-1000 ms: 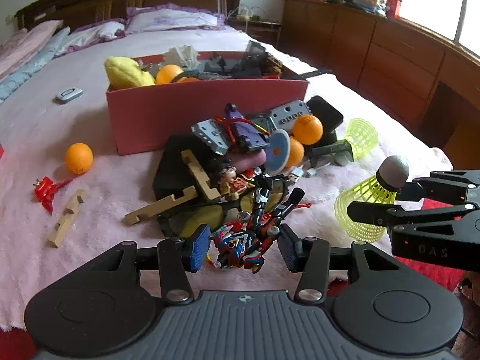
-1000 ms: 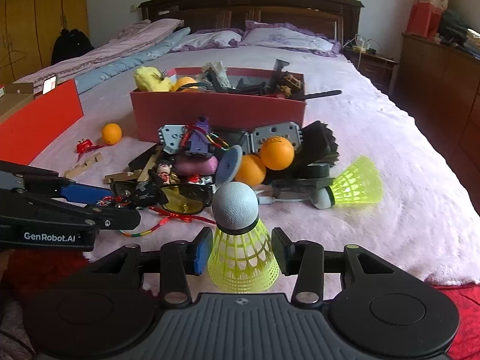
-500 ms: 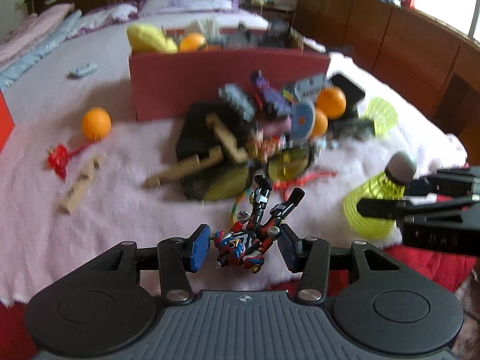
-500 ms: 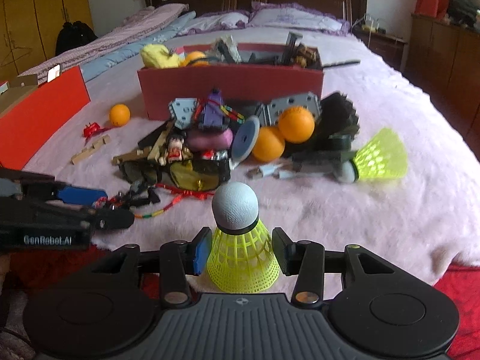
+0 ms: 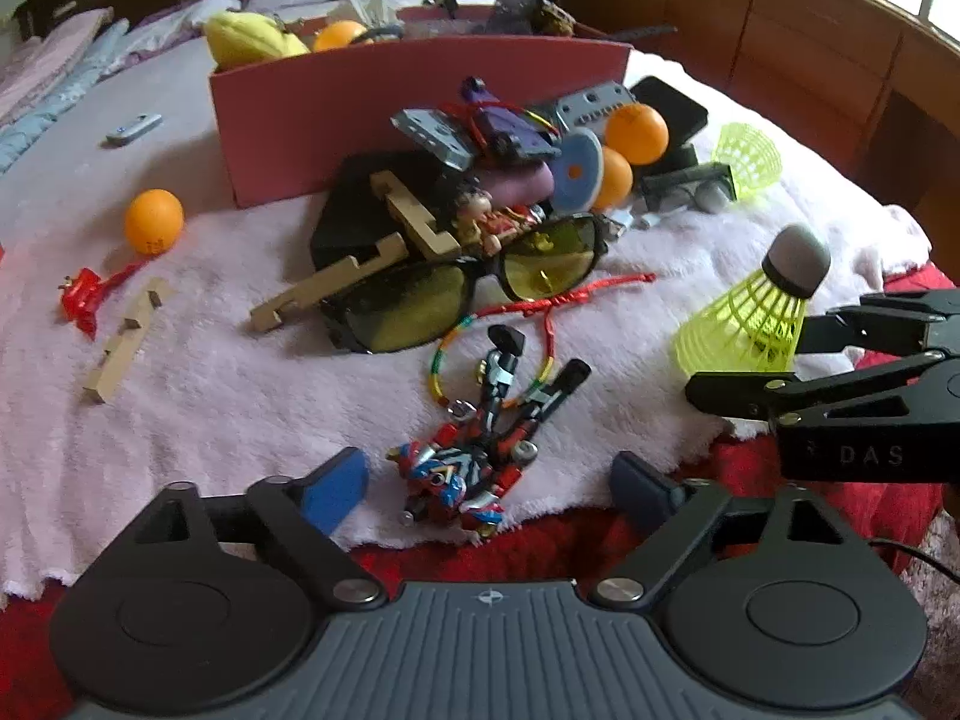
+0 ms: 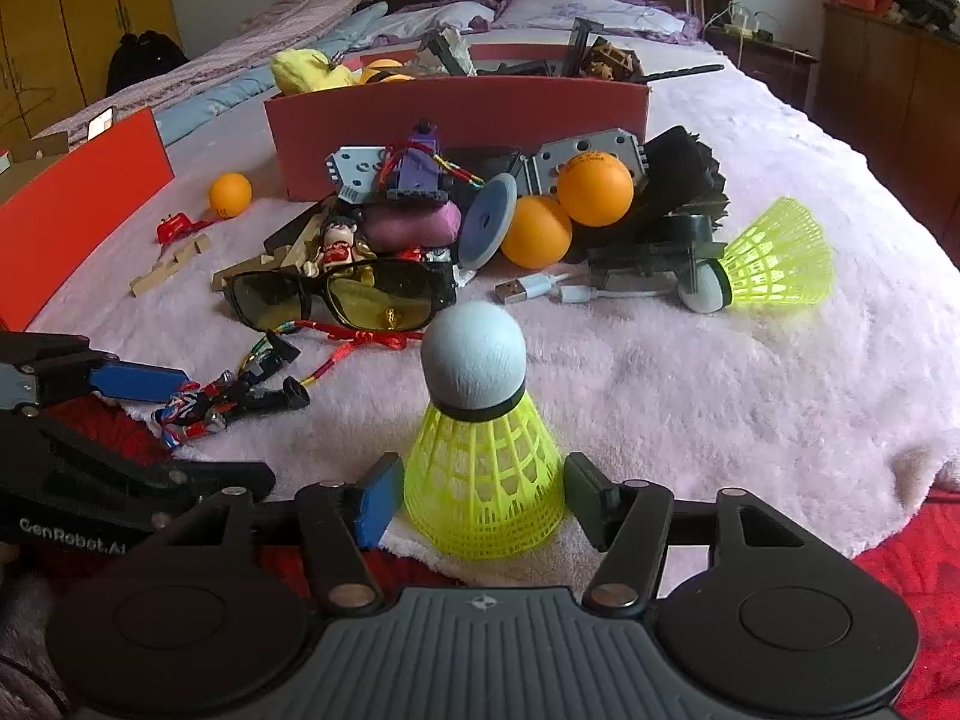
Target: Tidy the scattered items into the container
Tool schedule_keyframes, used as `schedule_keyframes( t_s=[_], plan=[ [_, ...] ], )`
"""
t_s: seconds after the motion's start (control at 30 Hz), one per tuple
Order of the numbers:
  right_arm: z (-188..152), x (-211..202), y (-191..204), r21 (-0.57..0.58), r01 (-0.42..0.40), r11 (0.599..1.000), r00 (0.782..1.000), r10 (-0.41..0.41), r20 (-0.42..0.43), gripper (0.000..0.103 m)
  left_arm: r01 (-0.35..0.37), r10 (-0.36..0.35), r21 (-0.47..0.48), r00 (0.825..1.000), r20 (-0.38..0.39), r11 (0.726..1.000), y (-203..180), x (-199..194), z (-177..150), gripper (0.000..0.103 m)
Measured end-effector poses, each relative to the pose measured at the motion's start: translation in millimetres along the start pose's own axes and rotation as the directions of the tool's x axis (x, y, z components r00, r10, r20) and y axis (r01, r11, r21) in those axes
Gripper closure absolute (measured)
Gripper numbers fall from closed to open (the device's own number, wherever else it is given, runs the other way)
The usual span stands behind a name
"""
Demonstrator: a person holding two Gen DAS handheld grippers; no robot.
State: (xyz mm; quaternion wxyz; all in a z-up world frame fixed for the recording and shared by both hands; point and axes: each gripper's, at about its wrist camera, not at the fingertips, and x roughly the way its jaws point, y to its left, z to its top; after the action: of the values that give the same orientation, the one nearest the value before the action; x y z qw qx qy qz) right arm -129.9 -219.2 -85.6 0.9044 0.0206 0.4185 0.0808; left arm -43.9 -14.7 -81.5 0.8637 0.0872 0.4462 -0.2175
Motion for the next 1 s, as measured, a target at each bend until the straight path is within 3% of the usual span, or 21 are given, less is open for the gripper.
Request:
schedule_keyframes(
  t_s=[0.2, 0.43, 0.5, 0.57, 0.6, 0.67, 0.73, 0.83, 1.0],
  plan=[
    [-1, 5, 0, -0.008, -0.029, 1.0, 1.0, 0.029, -0.005, 0.027, 0.008, -0.007, 0.04, 1.0, -0.022, 0.999, -4, 2, -2, 0.0],
    [-1, 5, 1, -0.009, -0.044, 0.999, 0.999, 0.044, -0.008, 0.024, 0.009, -0.007, 0.055, 0.999, -0.033, 0.998, -4, 0, -2, 0.0],
    [-1, 6, 1, -0.009, -0.053, 0.999, 0.999, 0.052, -0.012, 0.015, 0.009, -0.007, 0.059, 0.999, -0.036, 0.998, -5, 0, -3, 0.0],
    [-1, 6, 1, -0.009, -0.062, 0.998, 0.998, 0.061, -0.016, 0.013, 0.005, -0.003, 0.038, 1.0, -0.03, 0.999, -2, -6, -3, 0.003],
    [-1, 6, 1, -0.005, -0.063, 0.998, 0.998, 0.063, -0.015, 0.013, 0.009, -0.009, 0.015, 1.0, -0.013, 1.0, 1, -10, -3, 0.013],
    [-2, 5, 0, 0.001, -0.064, 0.998, 0.998, 0.064, -0.01, 0.013, 0.043, -0.042, -0.066, 0.999, 0.03, 0.997, 11, -19, -1, 0.02],
    [-2, 4, 0, 0.004, -0.062, 0.998, 0.998, 0.062, -0.005, 0.013, 0.071, -0.062, -0.141, 0.996, 0.063, 0.988, 22, -24, 1, 0.02],
    [-1, 1, 1, 0.015, -0.046, 0.999, 0.999, 0.046, 0.007, 0.017, 0.064, -0.057, -0.181, 0.997, 0.047, 0.981, 29, -19, 5, 0.02],
    [-1, -1, -2, 0.022, -0.01, 1.0, 1.0, 0.009, 0.024, 0.029, 0.049, -0.047, -0.078, 0.999, 0.02, 0.996, 12, -5, 5, 0.012]
  ],
)
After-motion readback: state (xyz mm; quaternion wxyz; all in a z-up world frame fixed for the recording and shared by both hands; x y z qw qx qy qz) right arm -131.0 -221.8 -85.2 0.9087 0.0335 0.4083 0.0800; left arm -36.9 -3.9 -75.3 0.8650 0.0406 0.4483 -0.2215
